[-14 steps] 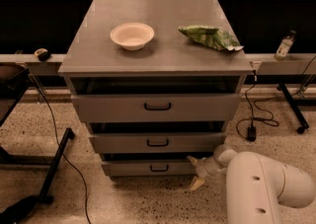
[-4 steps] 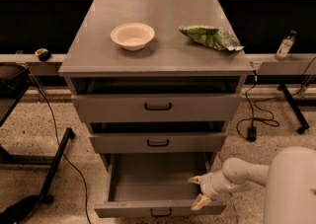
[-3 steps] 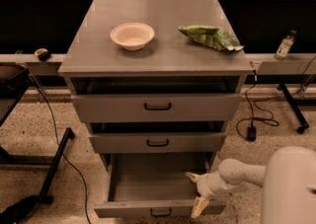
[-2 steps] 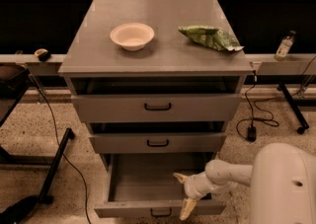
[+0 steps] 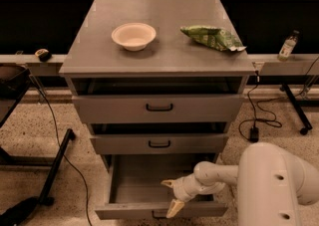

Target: Open bottom drawer

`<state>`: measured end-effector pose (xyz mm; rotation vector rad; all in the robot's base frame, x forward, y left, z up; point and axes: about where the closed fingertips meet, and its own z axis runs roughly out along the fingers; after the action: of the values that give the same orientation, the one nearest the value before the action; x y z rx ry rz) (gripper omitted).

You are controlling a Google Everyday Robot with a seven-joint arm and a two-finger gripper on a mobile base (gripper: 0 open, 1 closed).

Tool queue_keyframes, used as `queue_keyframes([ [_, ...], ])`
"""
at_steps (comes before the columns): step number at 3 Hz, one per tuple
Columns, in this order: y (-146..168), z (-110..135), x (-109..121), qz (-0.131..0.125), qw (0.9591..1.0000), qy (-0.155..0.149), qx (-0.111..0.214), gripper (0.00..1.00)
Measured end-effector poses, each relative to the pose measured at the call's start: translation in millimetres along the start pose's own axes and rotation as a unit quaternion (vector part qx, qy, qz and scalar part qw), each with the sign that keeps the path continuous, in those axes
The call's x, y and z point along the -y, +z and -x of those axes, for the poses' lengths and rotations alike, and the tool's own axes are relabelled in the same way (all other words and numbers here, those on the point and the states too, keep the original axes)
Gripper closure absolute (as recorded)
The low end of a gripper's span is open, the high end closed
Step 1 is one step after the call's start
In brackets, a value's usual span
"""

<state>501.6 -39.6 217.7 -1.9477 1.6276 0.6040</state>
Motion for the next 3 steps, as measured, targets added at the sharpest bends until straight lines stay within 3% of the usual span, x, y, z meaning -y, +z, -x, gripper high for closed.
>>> queue_keyframes([
  [1,19.5,-7.5,16.9,0.026,0.999,0.026,0.025,0.5],
  [2,20.5,-11.1,17.8,0.036,0.9982,0.037,0.03,0.73],
  [3,16.8,-8.0,14.4,0.036,0.9982,0.037,0.03,0.74],
])
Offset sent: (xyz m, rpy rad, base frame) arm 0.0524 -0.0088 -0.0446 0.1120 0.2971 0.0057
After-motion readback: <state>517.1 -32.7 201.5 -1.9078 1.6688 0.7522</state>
